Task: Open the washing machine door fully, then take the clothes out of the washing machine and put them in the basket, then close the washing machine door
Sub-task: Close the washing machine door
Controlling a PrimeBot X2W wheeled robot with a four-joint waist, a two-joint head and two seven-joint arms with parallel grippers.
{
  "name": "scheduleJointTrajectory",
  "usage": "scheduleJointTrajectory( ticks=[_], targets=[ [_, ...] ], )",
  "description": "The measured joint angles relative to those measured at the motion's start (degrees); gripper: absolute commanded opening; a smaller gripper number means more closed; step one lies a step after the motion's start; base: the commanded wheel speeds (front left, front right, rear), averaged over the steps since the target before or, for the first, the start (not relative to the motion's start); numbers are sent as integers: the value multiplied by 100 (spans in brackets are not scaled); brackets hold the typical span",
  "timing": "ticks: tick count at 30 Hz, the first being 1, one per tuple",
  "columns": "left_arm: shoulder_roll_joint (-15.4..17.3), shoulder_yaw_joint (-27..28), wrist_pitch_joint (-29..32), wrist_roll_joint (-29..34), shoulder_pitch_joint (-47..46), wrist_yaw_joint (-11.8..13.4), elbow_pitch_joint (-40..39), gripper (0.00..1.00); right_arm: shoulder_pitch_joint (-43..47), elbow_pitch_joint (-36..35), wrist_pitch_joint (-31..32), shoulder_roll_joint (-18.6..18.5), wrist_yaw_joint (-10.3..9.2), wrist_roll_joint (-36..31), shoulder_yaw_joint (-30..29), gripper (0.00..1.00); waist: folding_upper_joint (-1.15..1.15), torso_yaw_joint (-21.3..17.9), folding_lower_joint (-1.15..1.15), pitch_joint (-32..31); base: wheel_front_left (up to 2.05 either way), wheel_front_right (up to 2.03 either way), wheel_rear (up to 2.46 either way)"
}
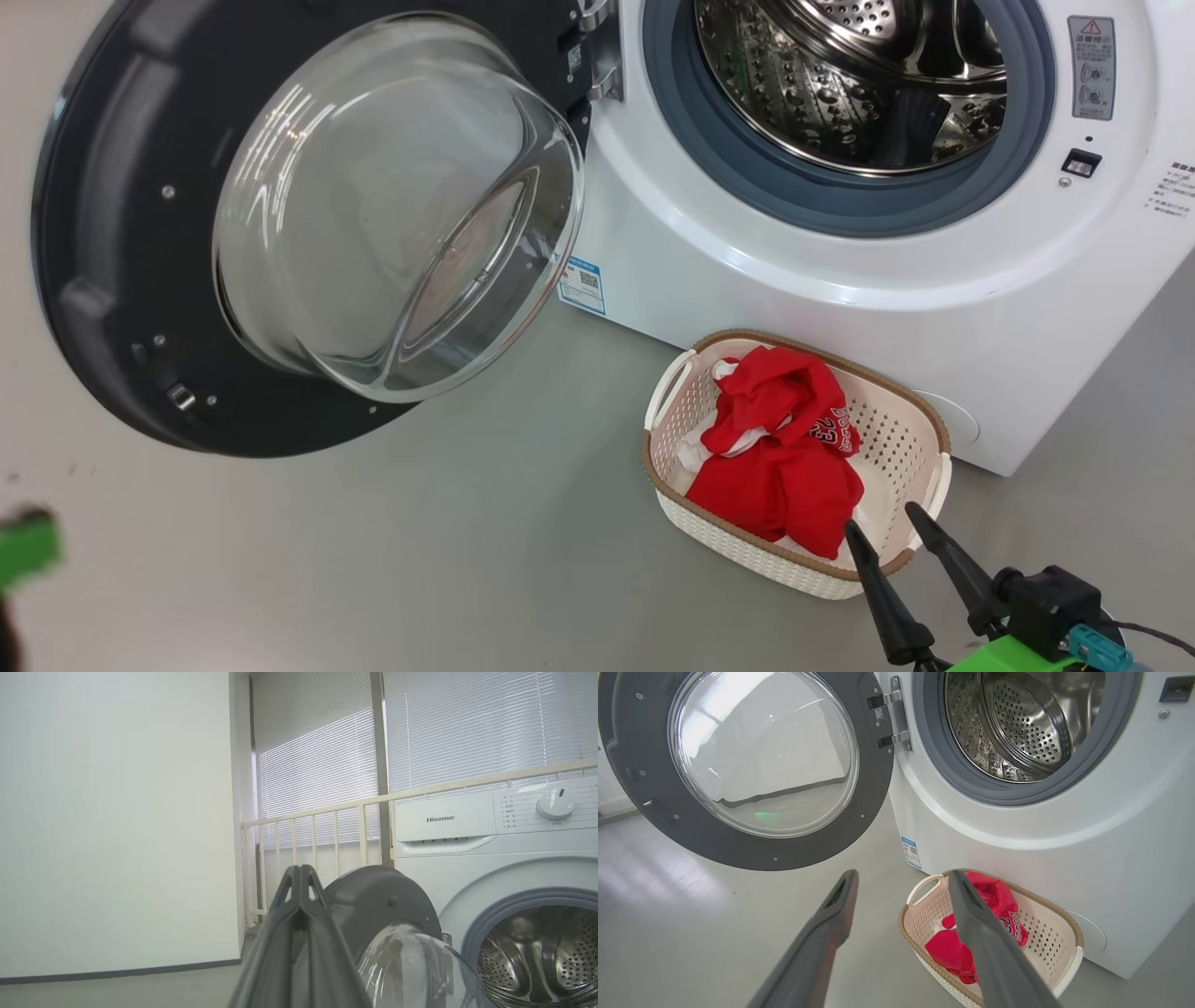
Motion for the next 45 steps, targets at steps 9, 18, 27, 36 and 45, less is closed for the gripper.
scheduleJointTrajectory(
  ticks=[9, 18, 27, 36, 45],
  targets=[
    [1578, -390, -3, -914, -1560, -5, 1336, 0, 24, -144, 0, 27, 0, -88, -292, 100, 0, -9, 0, 182, 0, 0, 0],
    [2230, -1084, 511, -3366, -2727, -7, 3875, 0, 169, -270, 0, 93, 0, -202, -486, 100, 0, -1, 0, 367, 0, 0, 0],
    [2486, -2023, 1981, -4787, -3078, -7, 4919, 0, 88, -331, 0, 16, 0, -253, -495, 100, 0, -45, 0, 735, 0, 0, 0],
    [2637, -2463, 2751, -5593, -3100, -7, 5133, 0, -40, -336, 0, -98, 0, -267, -485, 100, 0, -193, 0, 992, 0, 0, 0],
    [2967, -2830, 3048, -6114, -2995, 4, 4718, 0, -42, -336, 0, -75, 0, -267, -495, 100, 0, -311, 0, 976, 0, 0, 0]
  ],
)
